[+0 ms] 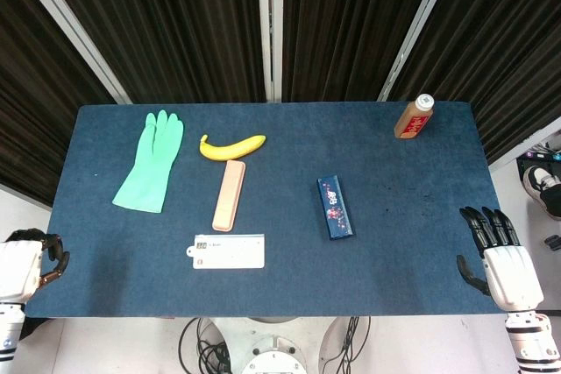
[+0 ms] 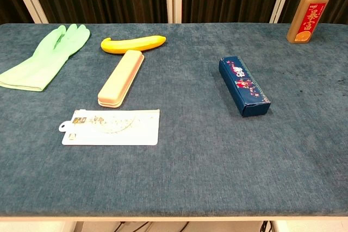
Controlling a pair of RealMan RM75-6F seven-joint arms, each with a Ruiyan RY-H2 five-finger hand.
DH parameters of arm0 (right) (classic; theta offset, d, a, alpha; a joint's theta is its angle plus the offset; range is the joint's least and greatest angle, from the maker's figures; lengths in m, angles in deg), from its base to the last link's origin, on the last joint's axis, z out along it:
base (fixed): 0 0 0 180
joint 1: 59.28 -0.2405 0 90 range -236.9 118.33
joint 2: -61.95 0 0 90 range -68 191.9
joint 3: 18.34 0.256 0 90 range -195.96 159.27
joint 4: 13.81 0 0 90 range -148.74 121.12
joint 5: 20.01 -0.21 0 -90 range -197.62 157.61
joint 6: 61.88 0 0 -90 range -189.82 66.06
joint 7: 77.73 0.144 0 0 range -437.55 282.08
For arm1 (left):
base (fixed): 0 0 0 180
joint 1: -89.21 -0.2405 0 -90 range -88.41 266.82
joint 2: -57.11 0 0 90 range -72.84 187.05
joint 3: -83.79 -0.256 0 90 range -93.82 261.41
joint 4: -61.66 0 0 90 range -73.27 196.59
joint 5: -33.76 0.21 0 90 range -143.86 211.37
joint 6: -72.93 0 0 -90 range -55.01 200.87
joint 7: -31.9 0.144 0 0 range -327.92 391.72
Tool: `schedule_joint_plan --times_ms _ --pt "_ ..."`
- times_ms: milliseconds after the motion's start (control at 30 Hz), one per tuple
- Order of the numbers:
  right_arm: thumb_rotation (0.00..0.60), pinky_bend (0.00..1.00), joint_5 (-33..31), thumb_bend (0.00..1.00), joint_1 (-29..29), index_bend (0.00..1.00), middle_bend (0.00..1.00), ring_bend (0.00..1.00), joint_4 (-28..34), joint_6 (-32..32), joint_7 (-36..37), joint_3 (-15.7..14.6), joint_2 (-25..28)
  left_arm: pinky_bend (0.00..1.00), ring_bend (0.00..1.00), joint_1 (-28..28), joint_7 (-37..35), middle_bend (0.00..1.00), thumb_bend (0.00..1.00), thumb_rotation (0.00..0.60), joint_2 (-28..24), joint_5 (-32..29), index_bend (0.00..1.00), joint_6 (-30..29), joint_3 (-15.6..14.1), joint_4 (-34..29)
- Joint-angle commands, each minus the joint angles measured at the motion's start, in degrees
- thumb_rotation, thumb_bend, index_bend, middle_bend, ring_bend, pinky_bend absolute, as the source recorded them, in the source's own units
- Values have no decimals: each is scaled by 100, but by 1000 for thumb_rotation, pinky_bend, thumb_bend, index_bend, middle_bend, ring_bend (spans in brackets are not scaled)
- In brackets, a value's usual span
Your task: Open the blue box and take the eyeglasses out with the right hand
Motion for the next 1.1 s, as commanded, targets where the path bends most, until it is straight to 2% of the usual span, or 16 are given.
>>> schedule_joint_plan --times_ms 33,200,300,433,633,833,1100 --pt "600 0 -4 376 -10 0 96 0 -10 18 7 -2 -10 389 429 -1 -4 665 373 600 -6 2 665 -3 -1 -4" --pt "600 0 11 375 -50 0 99 0 -21 96 22 -24 -25 390 429 -5 -13 665 373 600 -9 17 665 -11 -8 -2" --pt "600 0 -25 393 -206 0 122 0 48 360 99 -4 40 389 429 -1 -6 665 373 600 -7 13 665 -5 -6 -1" --pt "600 0 -245 488 -635 0 164 0 110 995 189 178 93 389 429 1 1 665 373 600 -6 10 665 -4 -4 -5" --pt "600 0 -977 659 -1568 0 221 0 92 2416 63 586 -10 390 429 -2 1 665 373 600 -6 2 665 -8 -1 -9" --pt "600 0 -2123 762 -2460 0 228 0 -489 3739 -263 932 -532 389 428 5 -27 665 373 600 -11 -6 666 9 2 -8" --pt "600 0 -2757 778 -3158 0 223 0 -1347 4536 -230 1058 -1285 389 429 8 -48 665 372 600 -18 -7 665 15 1 -4"
